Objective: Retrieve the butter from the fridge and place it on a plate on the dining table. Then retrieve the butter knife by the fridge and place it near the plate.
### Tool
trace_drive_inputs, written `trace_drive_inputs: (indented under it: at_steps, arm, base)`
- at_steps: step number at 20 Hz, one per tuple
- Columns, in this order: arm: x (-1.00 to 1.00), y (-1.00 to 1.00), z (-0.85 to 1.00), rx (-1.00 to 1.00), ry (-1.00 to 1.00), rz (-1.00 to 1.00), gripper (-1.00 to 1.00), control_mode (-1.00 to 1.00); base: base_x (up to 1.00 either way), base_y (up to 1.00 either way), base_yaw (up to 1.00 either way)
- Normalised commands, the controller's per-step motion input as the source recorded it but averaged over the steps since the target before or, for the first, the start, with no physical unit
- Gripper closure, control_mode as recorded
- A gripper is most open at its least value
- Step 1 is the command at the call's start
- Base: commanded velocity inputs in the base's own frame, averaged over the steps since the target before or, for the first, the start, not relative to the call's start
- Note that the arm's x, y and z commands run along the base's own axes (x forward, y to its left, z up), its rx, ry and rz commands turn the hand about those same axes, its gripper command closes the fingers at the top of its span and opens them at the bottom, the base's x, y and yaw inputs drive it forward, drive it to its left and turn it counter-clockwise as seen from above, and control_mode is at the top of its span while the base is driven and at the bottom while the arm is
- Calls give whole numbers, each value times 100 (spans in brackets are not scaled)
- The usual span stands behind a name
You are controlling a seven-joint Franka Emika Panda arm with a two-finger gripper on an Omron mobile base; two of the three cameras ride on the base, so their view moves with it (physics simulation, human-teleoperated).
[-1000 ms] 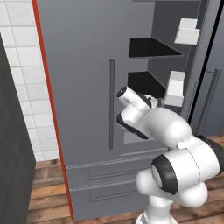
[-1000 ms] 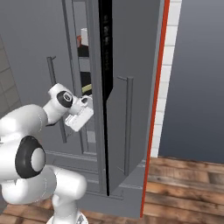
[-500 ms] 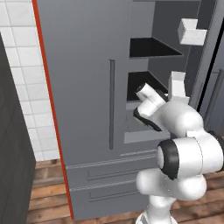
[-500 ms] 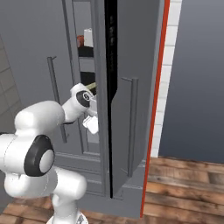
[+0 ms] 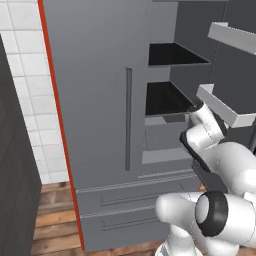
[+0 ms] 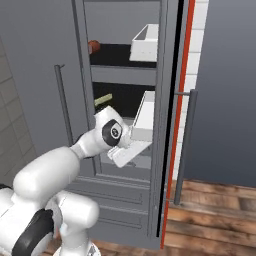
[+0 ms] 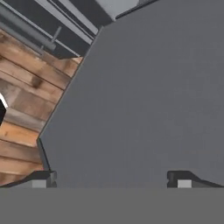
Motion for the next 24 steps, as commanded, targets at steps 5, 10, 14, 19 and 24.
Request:
trace_drive_inputs:
  at_steps: [5,10,14,19,24]
  arm:
    - [0,62,-30,8,-31,11,-100,-100]
    - [25,100,-10,6,-29,31,-100,-100]
    - [54,100,3,25,-22,30,-100,-100]
    - [52,96,15,44,-5,31,-100,-100]
    - [19,85,11,48,-5,23,-100,-100]
  base:
    - [0,0,0]
    - [0,0,0]
    - [0,0,0]
    - [0,0,0]
    - [0,0,0]
